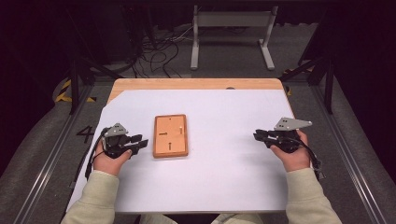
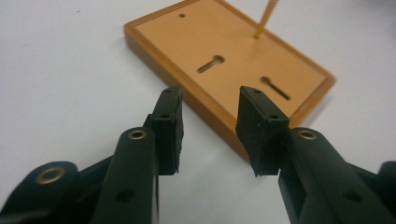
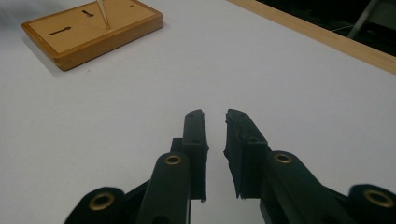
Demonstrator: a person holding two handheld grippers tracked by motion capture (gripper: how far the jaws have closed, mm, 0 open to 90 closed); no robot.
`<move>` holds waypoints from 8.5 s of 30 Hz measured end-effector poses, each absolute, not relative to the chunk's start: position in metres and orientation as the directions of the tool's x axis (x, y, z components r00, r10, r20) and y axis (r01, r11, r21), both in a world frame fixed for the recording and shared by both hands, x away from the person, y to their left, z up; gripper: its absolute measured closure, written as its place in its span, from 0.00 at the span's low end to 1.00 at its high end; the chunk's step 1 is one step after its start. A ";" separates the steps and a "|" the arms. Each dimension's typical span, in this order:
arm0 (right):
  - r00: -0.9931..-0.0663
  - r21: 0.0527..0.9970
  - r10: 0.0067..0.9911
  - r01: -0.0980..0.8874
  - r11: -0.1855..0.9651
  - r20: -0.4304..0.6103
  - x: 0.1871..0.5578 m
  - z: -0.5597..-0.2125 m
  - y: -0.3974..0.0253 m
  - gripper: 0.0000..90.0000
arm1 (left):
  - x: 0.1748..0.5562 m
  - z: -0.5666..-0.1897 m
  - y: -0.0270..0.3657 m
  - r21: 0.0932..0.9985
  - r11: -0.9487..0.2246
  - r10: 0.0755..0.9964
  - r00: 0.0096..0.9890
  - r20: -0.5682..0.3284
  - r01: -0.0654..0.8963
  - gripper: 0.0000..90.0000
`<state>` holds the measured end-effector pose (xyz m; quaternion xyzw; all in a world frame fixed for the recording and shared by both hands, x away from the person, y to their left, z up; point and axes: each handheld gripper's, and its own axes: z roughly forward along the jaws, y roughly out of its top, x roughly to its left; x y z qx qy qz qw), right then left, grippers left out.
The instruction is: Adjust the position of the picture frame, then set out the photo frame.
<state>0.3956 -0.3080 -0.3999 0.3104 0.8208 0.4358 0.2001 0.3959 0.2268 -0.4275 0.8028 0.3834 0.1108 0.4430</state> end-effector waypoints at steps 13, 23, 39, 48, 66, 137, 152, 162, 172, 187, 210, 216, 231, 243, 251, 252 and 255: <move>-0.726 0.846 0.686 0.338 0.412 -0.044 0.393 -0.398 -0.308 0.86 | 0.392 -0.417 0.196 0.812 -0.314 0.693 0.704 -0.157 0.491 0.60; -0.710 0.844 0.703 0.353 0.404 -0.040 0.384 -0.398 -0.315 0.86 | 0.400 -0.418 0.177 0.796 -0.338 0.697 0.702 -0.146 0.502 0.55; -0.719 0.839 0.694 0.348 0.418 -0.047 0.379 -0.396 -0.311 0.89 | 0.439 -0.417 0.189 0.780 -0.319 0.814 0.577 -0.065 0.538 1.00; -0.716 0.847 0.697 0.343 0.406 -0.044 0.376 -0.393 -0.316 0.90 | 0.470 -0.403 0.187 0.757 -0.322 0.837 0.545 -0.054 0.569 1.00; -0.707 0.844 0.706 0.359 0.399 -0.033 0.371 -0.395 -0.323 0.90 | 0.517 -0.444 0.197 0.655 -0.273 0.879 0.459 -0.128 0.705 0.99; -0.702 0.842 0.712 0.378 0.385 -0.010 0.370 -0.400 -0.329 0.86 | 0.482 -0.439 0.029 0.594 -0.691 0.376 0.907 -0.191 0.412 1.00; -0.703 0.842 0.711 0.379 0.385 -0.009 0.371 -0.401 -0.328 0.86 | 0.475 -0.438 0.030 0.617 -0.672 0.374 0.907 -0.194 0.409 0.90; -0.717 0.833 0.697 0.371 0.410 -0.023 0.372 -0.402 -0.318 0.86 | 0.453 -0.408 0.059 0.694 -0.602 0.425 0.894 -0.140 0.395 0.81; -0.755 0.833 0.655 0.342 0.434 -0.032 0.368 -0.397 -0.298 0.86 | 0.419 -0.392 0.101 0.740 -0.558 0.453 0.885 -0.108 0.376 0.74; -0.806 0.833 0.592 0.312 0.457 -0.023 0.363 -0.391 -0.267 0.80 | 0.403 -0.388 0.145 0.760 -0.518 0.489 0.865 -0.114 0.393 0.63; -0.906 0.823 0.423 0.211 0.527 -0.039 0.359 -0.382 -0.192 0.72 | 0.386 -0.402 0.198 0.764 -0.455 0.587 0.799 -0.130 0.458 0.48; -0.931 0.814 0.365 0.201 0.546 -0.015 0.355 -0.387 -0.165 0.70 | 0.389 -0.403 0.200 0.766 -0.451 0.587 0.798 -0.133 0.459 0.47; -0.960 0.781 0.280 0.159 0.604 -0.021 0.352 -0.410 -0.124 0.64 | 0.391 -0.409 0.197 0.755 -0.459 0.593 0.795 -0.132 0.468 0.44; -0.975 0.736 0.221 0.128 0.665 -0.030 0.353 -0.421 -0.105 0.68 | 0.388 -0.410 0.200 0.752 -0.455 0.604 0.786 -0.133 0.477 0.44; -0.977 0.721 0.212 0.132 0.680 -0.021 0.356 -0.430 -0.095 0.74 | 0.387 -0.414 0.202 0.746 -0.454 0.609 0.781 -0.140 0.488 0.44; -0.977 0.718 0.212 0.132 0.683 -0.022 0.357 -0.430 -0.094 0.75 | 0.387 -0.414 0.203 0.745 -0.454 0.610 0.780 -0.140 0.489 0.44; -0.978 0.714 0.205 0.121 0.690 -0.033 0.357 -0.432 -0.091 0.78 | 0.387 -0.415 0.203 0.744 -0.458 0.607 0.783 -0.137 0.486 0.44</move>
